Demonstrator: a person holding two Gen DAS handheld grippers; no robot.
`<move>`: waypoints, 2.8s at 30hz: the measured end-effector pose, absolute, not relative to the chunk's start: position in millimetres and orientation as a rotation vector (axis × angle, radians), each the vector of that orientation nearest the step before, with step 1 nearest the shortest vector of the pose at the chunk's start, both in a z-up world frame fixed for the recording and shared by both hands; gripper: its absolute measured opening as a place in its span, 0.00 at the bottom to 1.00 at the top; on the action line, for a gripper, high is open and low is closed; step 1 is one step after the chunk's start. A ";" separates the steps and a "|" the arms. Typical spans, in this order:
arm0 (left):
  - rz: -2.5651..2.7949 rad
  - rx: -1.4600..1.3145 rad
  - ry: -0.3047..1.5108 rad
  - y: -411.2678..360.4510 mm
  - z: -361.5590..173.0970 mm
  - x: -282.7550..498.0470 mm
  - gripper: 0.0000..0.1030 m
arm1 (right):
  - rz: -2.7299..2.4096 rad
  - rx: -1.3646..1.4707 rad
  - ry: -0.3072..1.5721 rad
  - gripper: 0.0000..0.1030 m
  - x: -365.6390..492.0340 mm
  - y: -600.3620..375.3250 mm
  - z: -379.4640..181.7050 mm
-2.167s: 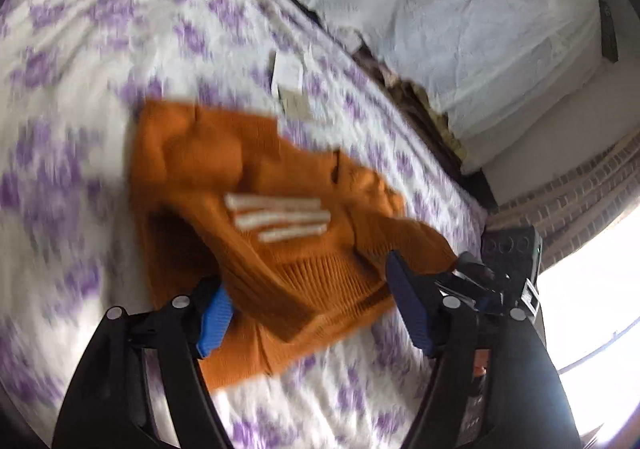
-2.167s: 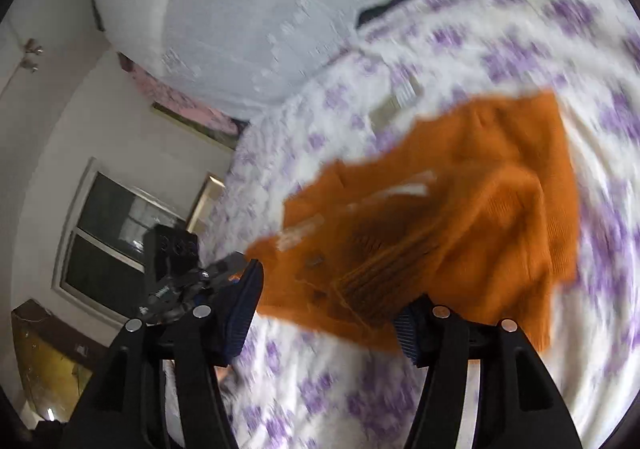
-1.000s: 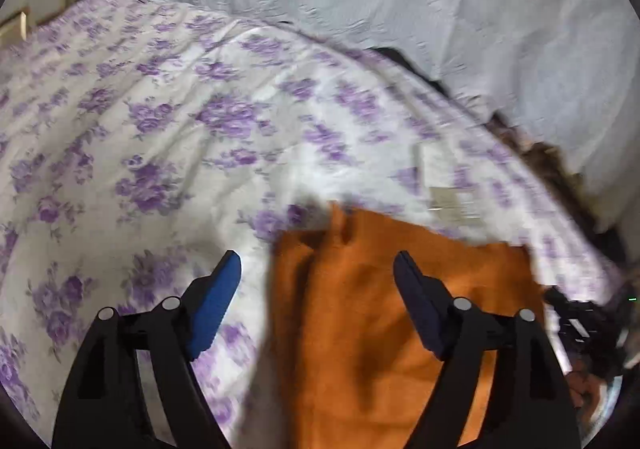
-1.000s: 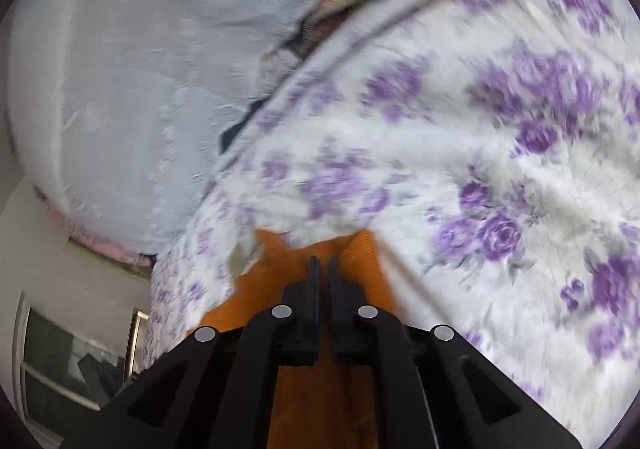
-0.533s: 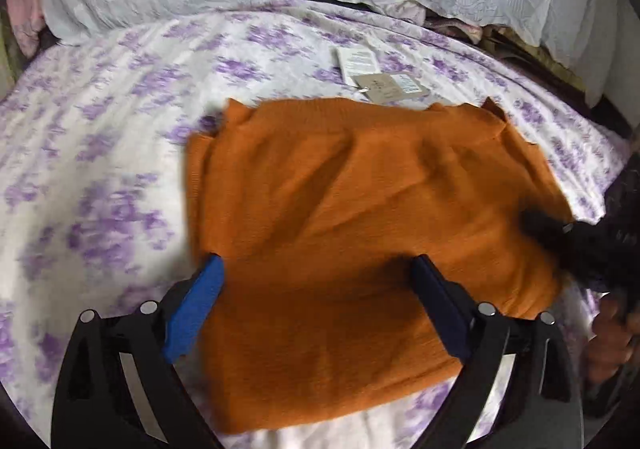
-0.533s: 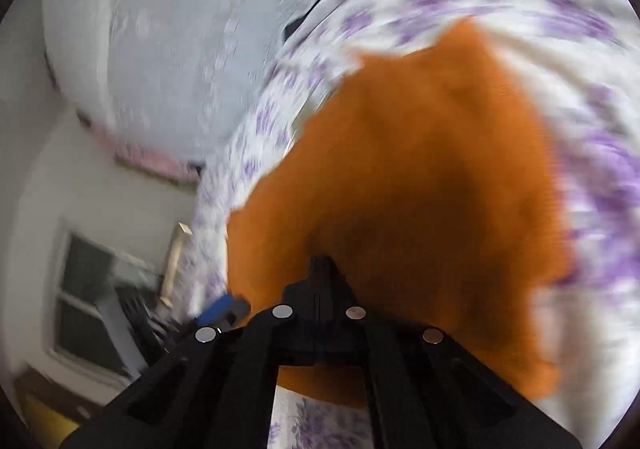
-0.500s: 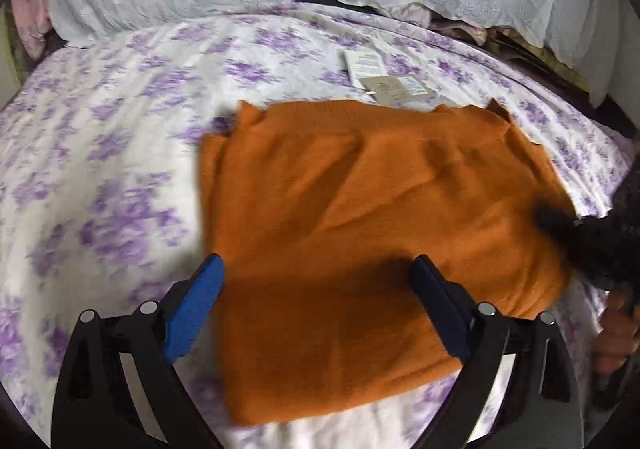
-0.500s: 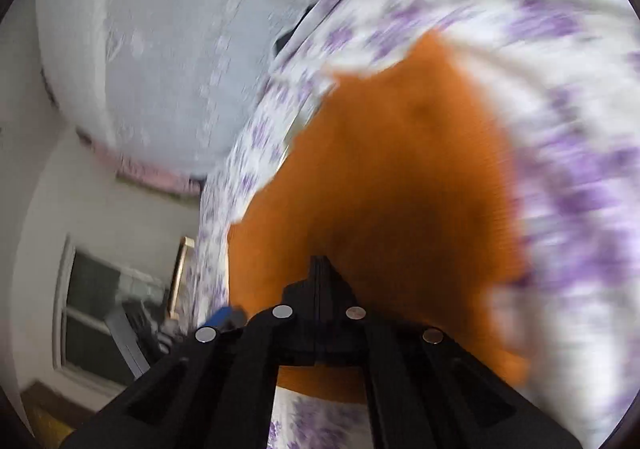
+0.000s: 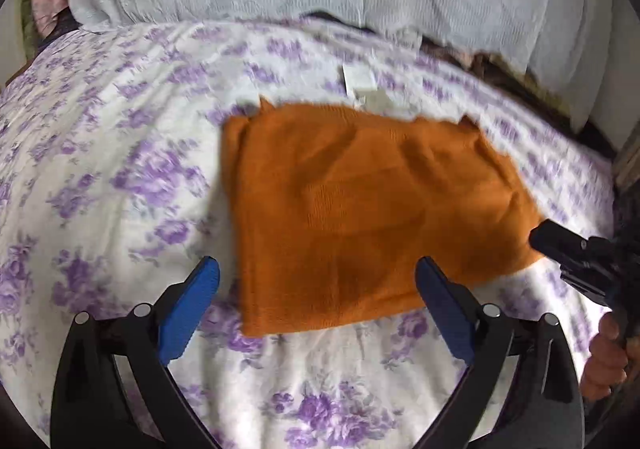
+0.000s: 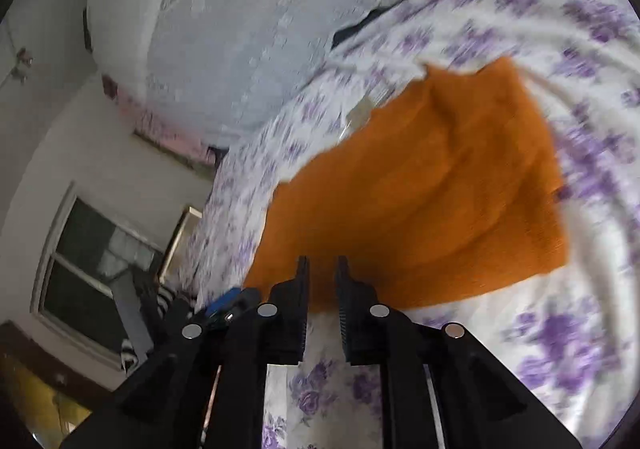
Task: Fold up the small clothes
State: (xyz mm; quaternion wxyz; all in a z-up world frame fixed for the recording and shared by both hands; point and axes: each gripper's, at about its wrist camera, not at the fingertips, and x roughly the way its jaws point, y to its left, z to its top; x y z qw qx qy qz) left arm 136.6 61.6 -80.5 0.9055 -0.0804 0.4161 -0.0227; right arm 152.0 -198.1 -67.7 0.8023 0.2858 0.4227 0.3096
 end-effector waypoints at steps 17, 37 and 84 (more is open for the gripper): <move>0.128 -0.138 0.880 59.7 -57.5 206.8 0.95 | 0.528 0.618 0.855 0.32 210.8 -202.0 -48.1; 0.238 -0.214 0.802 105.3 -60.7 243.0 0.95 | 0.399 0.649 0.773 0.18 239.1 -217.0 -50.5; 0.246 -0.092 0.890 63.1 -89.0 151.1 0.96 | 0.118 0.606 0.746 0.43 120.1 -283.8 -72.1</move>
